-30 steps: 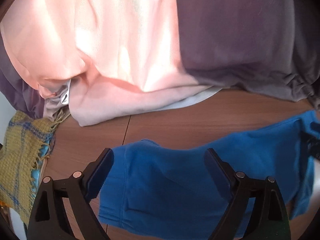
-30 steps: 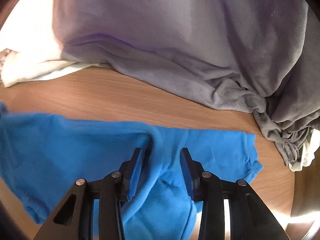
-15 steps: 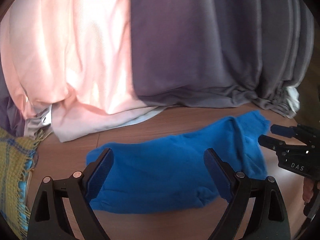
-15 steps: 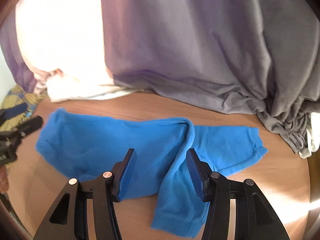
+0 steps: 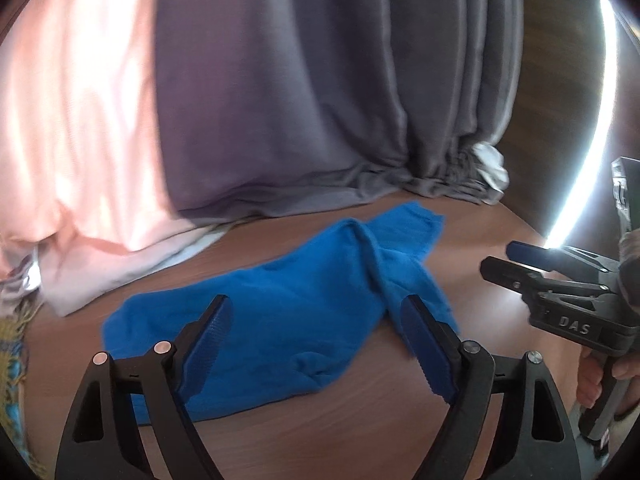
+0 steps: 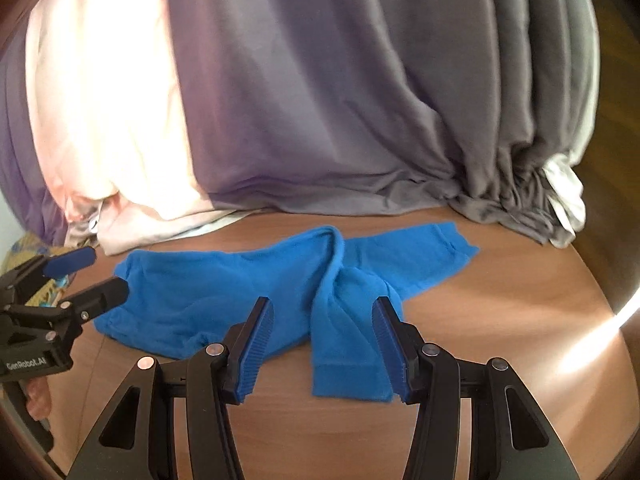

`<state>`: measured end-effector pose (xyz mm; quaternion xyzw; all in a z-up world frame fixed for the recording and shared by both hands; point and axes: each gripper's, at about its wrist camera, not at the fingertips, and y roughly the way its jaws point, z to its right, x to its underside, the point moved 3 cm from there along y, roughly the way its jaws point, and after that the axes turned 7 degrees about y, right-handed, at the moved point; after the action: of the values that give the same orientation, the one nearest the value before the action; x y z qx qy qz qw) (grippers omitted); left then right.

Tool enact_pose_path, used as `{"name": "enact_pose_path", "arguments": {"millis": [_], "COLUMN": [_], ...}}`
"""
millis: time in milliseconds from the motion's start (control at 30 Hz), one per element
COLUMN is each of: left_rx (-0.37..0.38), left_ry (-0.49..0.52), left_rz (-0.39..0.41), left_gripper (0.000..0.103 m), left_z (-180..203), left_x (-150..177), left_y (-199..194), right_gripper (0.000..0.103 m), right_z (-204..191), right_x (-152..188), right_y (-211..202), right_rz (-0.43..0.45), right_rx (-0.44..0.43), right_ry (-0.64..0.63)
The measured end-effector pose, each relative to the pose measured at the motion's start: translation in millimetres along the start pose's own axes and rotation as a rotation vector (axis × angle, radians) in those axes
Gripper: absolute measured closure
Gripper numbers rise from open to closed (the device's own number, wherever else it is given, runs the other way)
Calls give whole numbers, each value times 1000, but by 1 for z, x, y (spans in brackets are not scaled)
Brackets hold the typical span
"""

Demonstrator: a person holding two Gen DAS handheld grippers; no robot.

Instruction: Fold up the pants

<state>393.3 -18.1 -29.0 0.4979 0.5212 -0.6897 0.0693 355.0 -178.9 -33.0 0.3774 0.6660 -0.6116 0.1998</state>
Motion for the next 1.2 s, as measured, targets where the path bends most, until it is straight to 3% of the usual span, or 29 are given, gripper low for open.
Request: {"name": "enact_pose_path", "arguments": {"millis": [267, 433, 833, 1200], "left_rx": [84, 135, 207, 265], "left_ry": [77, 94, 86, 45], "left_rz": [6, -12, -178, -228], "left_gripper": [32, 38, 62, 65], "left_z": [55, 80, 102, 96], "left_x": [13, 24, 56, 67], "left_y": [28, 53, 131, 164], "right_gripper": [51, 51, 57, 65], "right_z": [45, 70, 95, 106], "right_x": [27, 41, 77, 89], "right_y": [1, 15, 77, 112], "right_rz": [-40, -84, -243, -290], "right_rx": [25, -9, -84, -92], "right_ry": [28, 46, 99, 149]}}
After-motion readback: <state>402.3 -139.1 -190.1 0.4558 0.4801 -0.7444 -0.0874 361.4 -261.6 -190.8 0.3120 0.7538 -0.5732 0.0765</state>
